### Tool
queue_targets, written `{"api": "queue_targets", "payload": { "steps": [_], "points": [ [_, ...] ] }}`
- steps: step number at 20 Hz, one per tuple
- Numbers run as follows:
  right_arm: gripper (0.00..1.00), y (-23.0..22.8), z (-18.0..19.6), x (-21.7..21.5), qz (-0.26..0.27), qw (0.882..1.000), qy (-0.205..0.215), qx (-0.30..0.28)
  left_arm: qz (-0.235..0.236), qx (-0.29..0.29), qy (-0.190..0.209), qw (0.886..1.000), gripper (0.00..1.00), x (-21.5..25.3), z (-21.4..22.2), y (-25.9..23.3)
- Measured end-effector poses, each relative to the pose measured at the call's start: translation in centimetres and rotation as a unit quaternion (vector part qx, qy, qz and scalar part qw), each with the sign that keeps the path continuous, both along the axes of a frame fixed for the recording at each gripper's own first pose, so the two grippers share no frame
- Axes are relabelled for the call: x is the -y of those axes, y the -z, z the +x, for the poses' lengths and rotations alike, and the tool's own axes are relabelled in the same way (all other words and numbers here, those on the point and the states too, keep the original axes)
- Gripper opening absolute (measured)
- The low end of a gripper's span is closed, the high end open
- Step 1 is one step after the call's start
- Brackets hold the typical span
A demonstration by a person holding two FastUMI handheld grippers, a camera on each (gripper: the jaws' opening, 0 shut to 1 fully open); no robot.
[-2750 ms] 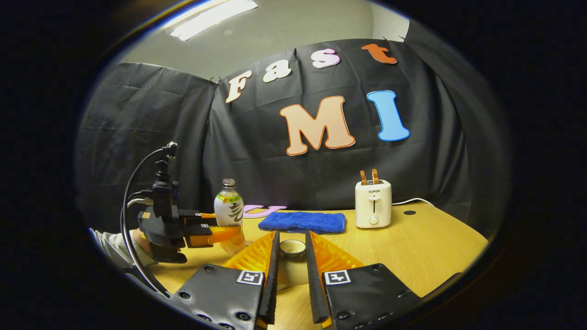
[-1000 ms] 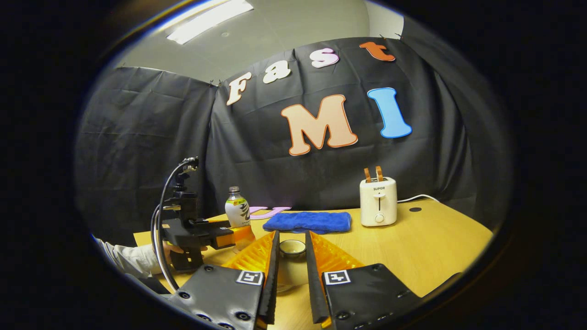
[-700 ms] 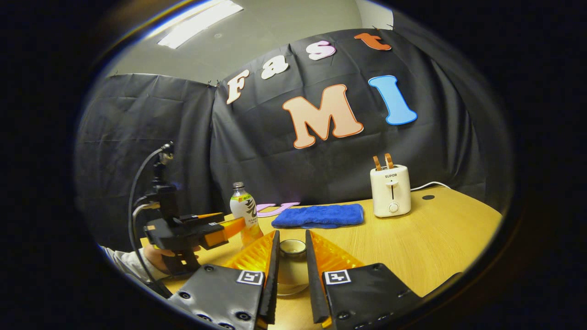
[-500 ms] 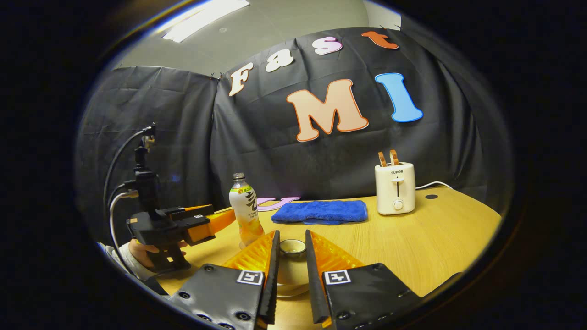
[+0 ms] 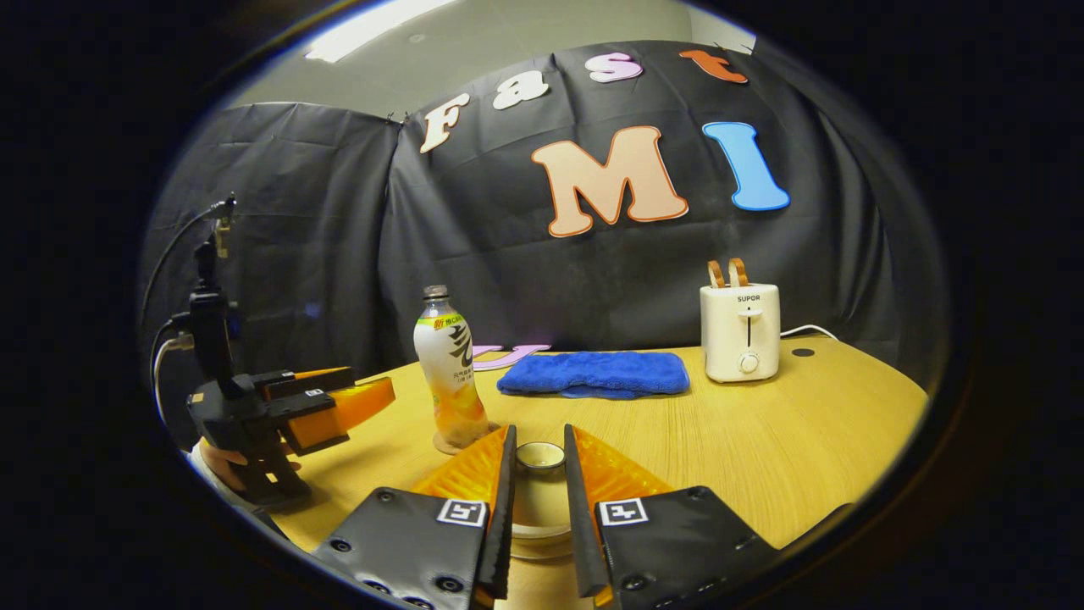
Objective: Open the teacup lid with one hand, grasp the water bottle and pour water into the teacup with the other hand; after pouring, place the water bottle on the coaster and then close the teacup lid.
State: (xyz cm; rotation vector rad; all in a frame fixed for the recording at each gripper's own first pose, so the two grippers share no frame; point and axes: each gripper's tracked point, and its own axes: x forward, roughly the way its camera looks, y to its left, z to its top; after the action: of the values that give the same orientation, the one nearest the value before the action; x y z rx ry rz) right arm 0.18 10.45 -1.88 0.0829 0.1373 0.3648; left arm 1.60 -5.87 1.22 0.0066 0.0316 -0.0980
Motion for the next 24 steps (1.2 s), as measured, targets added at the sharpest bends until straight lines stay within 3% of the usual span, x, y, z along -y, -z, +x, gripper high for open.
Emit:
{"api": "queue_targets", "payload": {
  "steps": [7, 14, 20, 23, 24],
  "points": [
    [0.33, 0.8, 0.3, -0.8, -0.025, 1.000, 0.009, 0.000, 0.006, 0.030, 0.003, 1.000, 0.98, 0.1, -1.0, -1.7],
    [0.37, 1.2, 0.0, -0.5, -0.041, 0.999, 0.017, -0.009, 0.004, 0.025, 0.001, 1.000, 0.98, 0.0, -1.5, -1.4],
    [0.74, 0.7, -0.8, 0.0, -0.045, 0.999, 0.022, 0.010, 0.003, 0.032, 0.000, 0.999, 0.98, -0.1, -2.2, -1.7],
    [0.96, -0.8, -1.4, 1.6, -0.040, 0.997, 0.049, 0.036, -0.002, 0.030, 0.008, 1.000, 0.97, 0.5, -3.1, -1.6],
    [0.96, -1.1, -1.5, 2.3, -0.039, 0.997, 0.060, 0.042, -0.002, 0.028, 0.011, 1.000, 0.97, 0.8, -3.4, -1.4]
  ]
}}
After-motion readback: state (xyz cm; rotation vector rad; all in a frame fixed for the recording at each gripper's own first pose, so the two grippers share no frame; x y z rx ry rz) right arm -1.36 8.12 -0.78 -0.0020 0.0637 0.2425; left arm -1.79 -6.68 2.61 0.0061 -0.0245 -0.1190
